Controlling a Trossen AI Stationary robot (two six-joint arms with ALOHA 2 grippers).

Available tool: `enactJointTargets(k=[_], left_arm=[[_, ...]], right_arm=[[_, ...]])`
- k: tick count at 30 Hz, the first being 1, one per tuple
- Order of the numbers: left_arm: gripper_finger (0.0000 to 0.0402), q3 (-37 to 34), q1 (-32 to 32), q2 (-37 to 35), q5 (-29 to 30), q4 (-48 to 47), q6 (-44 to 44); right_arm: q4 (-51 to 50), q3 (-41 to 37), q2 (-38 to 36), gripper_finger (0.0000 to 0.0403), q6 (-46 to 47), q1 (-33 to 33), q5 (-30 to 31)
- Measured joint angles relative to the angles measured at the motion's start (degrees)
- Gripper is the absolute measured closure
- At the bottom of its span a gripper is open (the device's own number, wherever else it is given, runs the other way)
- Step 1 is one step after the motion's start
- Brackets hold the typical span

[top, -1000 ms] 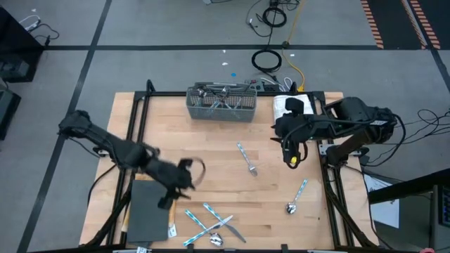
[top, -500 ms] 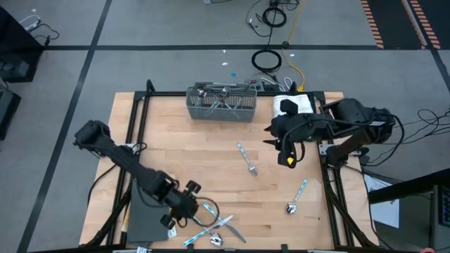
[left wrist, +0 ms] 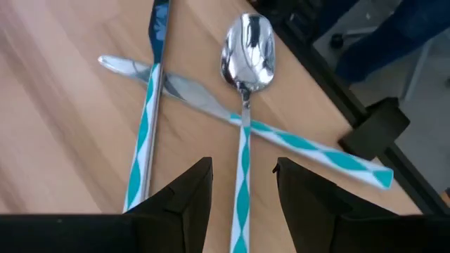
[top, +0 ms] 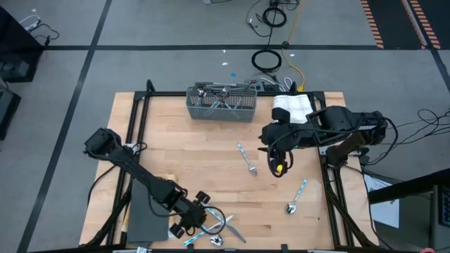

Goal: Sort silverware
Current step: Put the blue spoon into the silverware basket

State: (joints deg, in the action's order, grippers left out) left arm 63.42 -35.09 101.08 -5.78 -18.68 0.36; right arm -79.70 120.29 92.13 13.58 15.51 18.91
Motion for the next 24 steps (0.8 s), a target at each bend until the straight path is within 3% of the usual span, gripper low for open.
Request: enactJointTargets(k=[18, 24], left_arm=[[0.0237, -0.1, 0.2, 6.6, -1.8, 6.0, -0.5], [0.0237, -0.1, 0.0, 9.2, -4.8, 6.2, 0.8]], right_arm=[[-0.3, 0.0, 0.6, 0.0252, -0.6, 0.3, 0.0], [-0.5, 0.0, 0.6, 0.0252, 0.5, 0.3, 0.0]])
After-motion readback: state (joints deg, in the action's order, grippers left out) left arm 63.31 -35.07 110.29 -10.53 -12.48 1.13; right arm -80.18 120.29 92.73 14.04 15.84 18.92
